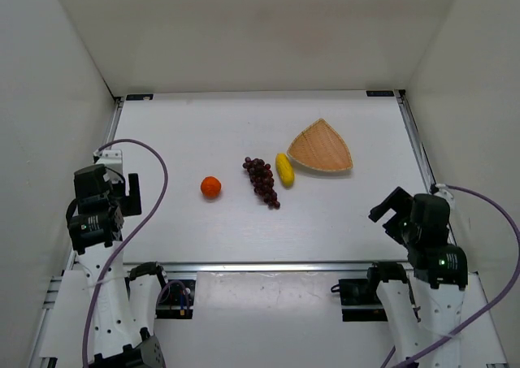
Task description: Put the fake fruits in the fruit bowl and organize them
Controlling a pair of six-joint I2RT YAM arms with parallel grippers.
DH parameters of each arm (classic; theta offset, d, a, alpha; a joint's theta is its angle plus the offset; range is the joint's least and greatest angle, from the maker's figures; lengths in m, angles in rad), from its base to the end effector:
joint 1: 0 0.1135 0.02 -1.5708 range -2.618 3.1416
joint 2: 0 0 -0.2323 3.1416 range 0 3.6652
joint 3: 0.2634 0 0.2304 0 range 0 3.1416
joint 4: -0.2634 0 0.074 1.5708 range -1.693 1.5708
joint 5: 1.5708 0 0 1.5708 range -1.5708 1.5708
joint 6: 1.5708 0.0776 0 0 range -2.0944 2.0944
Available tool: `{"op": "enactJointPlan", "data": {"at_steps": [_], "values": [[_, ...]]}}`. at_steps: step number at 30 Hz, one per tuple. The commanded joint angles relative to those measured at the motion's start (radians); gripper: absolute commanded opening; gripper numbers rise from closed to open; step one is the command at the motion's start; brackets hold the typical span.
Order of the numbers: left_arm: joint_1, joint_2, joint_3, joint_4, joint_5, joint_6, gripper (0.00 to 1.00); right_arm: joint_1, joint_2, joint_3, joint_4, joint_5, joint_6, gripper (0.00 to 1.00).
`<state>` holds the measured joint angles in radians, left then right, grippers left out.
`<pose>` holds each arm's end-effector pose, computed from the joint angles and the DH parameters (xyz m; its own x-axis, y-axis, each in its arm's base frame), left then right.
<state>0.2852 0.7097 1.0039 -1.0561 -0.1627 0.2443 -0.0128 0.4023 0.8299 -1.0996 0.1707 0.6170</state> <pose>0.1387 0.0538 0.2828 -0.7371 0.0326 -0.6750 -0.2183 0.9338 0.2835 0.1014 -0.0145 0.2576 -0.4235 0.5757 -0.6995 0.4789 0.7977 0.3665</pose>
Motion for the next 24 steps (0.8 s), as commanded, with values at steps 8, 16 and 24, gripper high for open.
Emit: {"op": "enactJointPlan", "data": {"at_steps": [8, 16, 24], "values": [[0.005, 0.128, 0.002, 0.157, 0.055, 0.029, 1.00, 0.572, 0.762, 0.318, 0.419, 0.143, -0.183, 1.00], [-0.006, 0.249, 0.030, 0.202, 0.023, 0.020, 1.00, 0.766, 1.513, 0.888, 0.349, -0.042, -0.342, 1.00], [-0.015, 0.270, -0.047, 0.232, 0.011, 0.032, 1.00, 0.775, 1.794, 1.066, 0.313, -0.043, -0.352, 1.00]]}}
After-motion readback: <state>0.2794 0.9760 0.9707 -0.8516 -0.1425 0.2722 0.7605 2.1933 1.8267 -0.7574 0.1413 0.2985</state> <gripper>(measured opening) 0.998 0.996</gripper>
